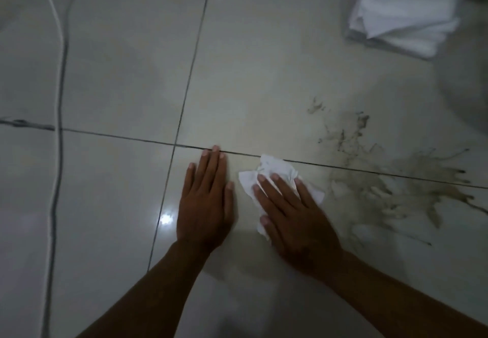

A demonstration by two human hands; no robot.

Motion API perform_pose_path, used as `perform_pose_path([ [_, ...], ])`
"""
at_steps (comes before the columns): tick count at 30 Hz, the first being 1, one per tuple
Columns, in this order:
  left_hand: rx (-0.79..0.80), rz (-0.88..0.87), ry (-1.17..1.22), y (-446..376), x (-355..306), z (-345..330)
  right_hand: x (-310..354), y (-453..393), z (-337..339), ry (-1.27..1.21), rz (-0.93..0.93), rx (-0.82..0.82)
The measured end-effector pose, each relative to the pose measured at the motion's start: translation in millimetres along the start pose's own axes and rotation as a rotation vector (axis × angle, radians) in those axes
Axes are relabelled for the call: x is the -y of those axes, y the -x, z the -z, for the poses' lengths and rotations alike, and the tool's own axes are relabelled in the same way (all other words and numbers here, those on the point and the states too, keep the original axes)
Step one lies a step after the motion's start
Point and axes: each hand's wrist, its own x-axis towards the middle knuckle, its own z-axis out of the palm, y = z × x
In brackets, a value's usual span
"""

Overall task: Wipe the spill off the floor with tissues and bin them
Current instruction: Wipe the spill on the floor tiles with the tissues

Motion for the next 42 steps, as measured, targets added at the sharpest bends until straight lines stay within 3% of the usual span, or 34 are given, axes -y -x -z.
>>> perform_pose_path([
  [6,-0.06,-0.058,0.013,-6,3,10,14,-81,11,-0.028,-0.379,-0.029],
  [13,-0.046,-0.082,-0.039,-36,11,9,12,-36,3,0.021,-0.201,-0.087],
  [19,-0.026,-0.09,-0.05,-35,18,3,-10,-109,16,-0.049,-0.455,-0.025],
  [22,-0.033,-0.091,-0.05,-36,18,0,-9,-125,14,-0.015,-0.4,-0.013],
  [27,-0.034,-0.095,-0.055,-35,16,1,-8,-71,12,0.034,-0.148,-0.001],
  [29,-0.045,-0.097,-0.041,-35,17,0,-17,-78,13,0.038,-0.198,-0.004],
  [32,-0.047,-0.098,-0.026,-37,17,0,-21,-130,19,-0.046,-0.431,-0.042],
  [34,-0.039,-0.103,-0.025,-37,17,1,-16,-157,19,-0.08,-0.459,-0.044],
  [39,-0.08,-0.099,0.017,-36,15,4,-8,-124,14,-0.001,-0.137,-0.006],
  [42,-0.16,-0.083,0.081,-44,16,9,-23,-88,17,-0.004,-0.119,-0.154],
])
